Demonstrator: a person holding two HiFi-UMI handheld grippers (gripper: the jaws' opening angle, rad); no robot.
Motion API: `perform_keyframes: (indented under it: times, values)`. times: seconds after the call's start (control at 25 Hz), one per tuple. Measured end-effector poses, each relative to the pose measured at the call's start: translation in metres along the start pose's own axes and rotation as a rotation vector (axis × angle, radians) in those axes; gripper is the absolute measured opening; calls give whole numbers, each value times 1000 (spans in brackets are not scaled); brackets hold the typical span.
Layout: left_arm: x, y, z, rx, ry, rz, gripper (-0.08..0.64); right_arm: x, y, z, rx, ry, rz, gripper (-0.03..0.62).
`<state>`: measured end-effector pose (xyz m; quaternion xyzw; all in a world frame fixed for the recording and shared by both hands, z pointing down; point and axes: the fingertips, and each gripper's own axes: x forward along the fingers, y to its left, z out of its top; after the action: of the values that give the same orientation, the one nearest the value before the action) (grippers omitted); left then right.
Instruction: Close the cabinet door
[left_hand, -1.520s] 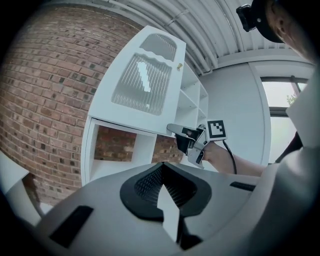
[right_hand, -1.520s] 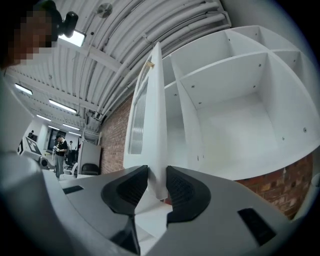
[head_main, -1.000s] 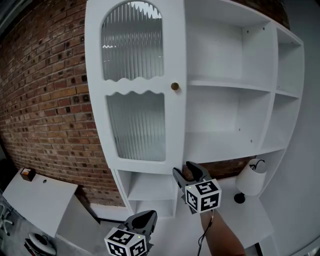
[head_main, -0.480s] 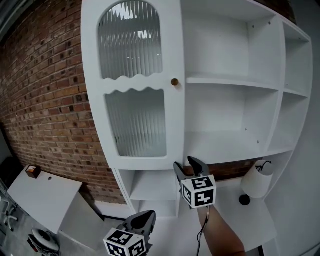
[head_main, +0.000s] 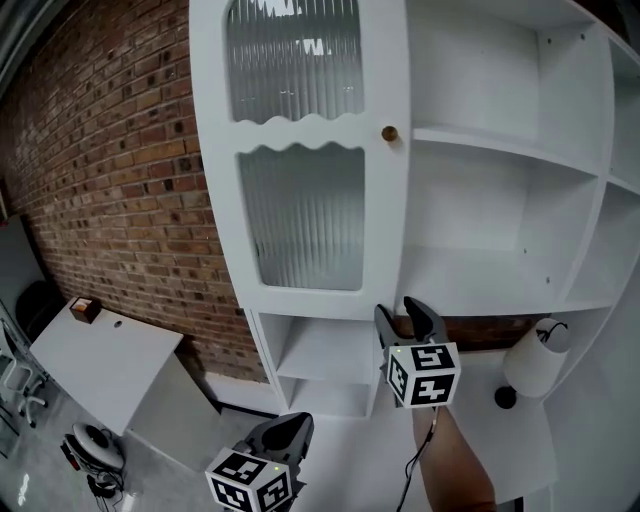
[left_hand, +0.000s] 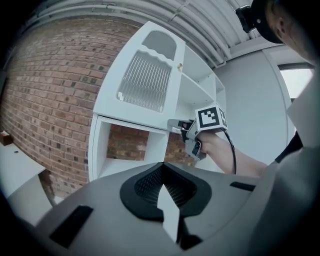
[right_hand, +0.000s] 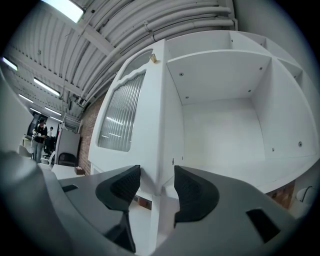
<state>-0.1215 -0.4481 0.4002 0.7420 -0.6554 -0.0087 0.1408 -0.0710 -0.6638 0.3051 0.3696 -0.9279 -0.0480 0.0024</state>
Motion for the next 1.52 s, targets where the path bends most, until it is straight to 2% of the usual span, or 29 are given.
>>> perform_keyframes:
  times: [0.12,0.28,0.4,0.48,0.68,1.0,1.2,1.52]
  values:
    - [-15,7,-4,6,0,28,8,-4,-2,1,13,-23,-29,229]
    - [-48,28,-15,2,-47,64,8,-35,11,4,38,-78,-65,217]
    - [-82,27,-14,4,-61,69,8,-67,40,5,25,-69,-56,62]
    - [-103,29,-17,15,-68,64,8,-86,66,6,34,-51,-21,33]
    - [-162,22,-22,18,-80,61,8,-138,139,7,121,-17,97,26]
    - [-239,-11,-45,4,-100,35,8,-240,220,-7,98,35,165,26]
    - [-261,-29,-58,-37,-103,35,8,-291,237,-16,113,64,175,26]
    - [-260,-74,-66,-41,-116,59,8,-340,226,-30,119,82,228,26]
